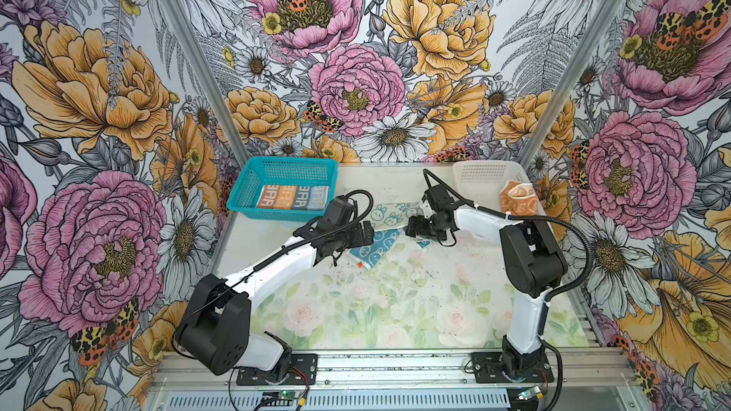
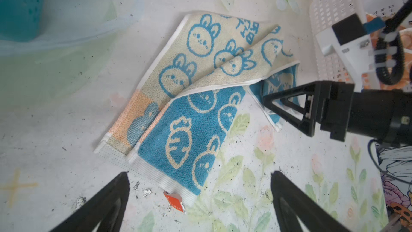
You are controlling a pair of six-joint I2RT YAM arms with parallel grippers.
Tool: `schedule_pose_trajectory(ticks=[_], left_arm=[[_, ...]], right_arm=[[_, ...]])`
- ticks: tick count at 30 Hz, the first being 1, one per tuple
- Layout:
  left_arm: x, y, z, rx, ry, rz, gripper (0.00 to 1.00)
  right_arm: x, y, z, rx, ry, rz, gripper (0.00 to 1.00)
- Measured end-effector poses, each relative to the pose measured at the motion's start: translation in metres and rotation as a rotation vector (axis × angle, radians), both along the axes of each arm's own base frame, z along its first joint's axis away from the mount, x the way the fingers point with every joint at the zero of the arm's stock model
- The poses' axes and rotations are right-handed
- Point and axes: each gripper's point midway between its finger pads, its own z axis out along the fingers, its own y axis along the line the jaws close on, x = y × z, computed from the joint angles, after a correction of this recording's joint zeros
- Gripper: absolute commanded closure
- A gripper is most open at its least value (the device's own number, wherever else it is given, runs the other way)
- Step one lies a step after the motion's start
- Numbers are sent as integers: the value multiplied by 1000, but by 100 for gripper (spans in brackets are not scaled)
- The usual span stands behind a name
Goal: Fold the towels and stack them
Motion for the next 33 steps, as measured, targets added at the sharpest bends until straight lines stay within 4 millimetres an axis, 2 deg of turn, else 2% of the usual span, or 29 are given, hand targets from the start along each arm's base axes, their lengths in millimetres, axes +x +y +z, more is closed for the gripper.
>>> schedule_pose_trajectory(ticks=[3, 6, 8, 10, 14, 16, 18, 21, 25, 27, 33], left_arm=[[3, 2, 2, -10, 1, 6, 1], [10, 14, 3, -43, 13, 46, 1], [16, 29, 7, -74, 13, 88, 1], [19, 47, 12, -107, 9, 136, 1], [19, 76, 20, -164, -5, 203, 1], [16, 88, 21, -203, -5, 234, 1], [13, 99, 19, -243, 1, 259, 1], [5, 114, 8, -300, 36, 299, 1], [-6, 131, -8, -356, 86, 347, 1], [-10, 136, -10, -379, 93, 360, 1], [-13, 139, -3, -410, 77, 353, 1]], right_arm=[[13, -15, 14, -65, -37, -15, 12], [12, -5, 40, -84, -97, 11, 12], [2, 21, 58, -82, -143, 64, 12], [-15, 61, 74, -71, -185, 150, 12], [-49, 135, 85, -42, -225, 303, 13], [-62, 168, 81, -30, -225, 356, 18], [-66, 189, 70, -33, -215, 382, 20], [-68, 210, 43, -50, -181, 400, 28], [-70, 219, 11, -81, -132, 395, 34], [-70, 220, 2, -96, -117, 389, 36], [-67, 223, -3, -122, -113, 374, 44]])
